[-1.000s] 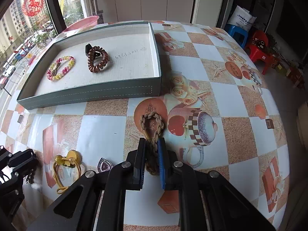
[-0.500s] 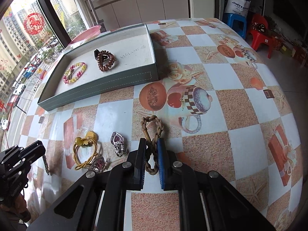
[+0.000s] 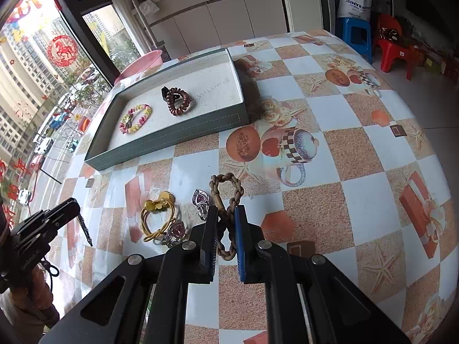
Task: Organize jewelry
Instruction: 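Carry the braided bracelet into the tray with the right tool while the left tool carries the barrette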
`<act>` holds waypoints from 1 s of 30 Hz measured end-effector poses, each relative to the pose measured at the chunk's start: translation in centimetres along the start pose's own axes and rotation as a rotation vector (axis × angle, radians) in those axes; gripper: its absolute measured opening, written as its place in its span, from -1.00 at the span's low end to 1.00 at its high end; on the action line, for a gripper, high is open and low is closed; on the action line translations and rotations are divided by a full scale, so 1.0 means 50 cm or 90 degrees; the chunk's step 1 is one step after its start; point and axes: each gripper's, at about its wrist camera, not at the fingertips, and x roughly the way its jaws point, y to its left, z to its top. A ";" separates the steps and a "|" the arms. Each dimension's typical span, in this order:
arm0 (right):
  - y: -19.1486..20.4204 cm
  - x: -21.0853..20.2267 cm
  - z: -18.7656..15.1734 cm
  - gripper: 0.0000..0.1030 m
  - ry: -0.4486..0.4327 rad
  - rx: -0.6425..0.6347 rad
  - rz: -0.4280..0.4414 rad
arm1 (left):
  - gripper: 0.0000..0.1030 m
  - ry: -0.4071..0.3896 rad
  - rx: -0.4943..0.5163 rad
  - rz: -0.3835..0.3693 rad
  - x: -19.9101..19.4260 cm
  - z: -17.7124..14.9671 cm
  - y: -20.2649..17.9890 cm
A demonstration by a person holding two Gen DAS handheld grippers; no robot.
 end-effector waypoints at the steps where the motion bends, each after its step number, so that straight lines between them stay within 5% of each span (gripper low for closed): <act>1: 0.003 -0.004 0.000 -0.76 -0.002 0.000 0.003 | -0.54 -0.003 -0.003 -0.001 -0.004 0.002 0.002; 15: 0.046 -0.061 0.061 -0.76 -0.041 -0.004 0.053 | -0.54 -0.056 -0.041 0.006 -0.052 0.079 0.017; 30: 0.120 -0.073 0.237 -0.76 -0.078 -0.034 0.087 | -0.54 -0.107 -0.074 0.039 -0.050 0.230 0.052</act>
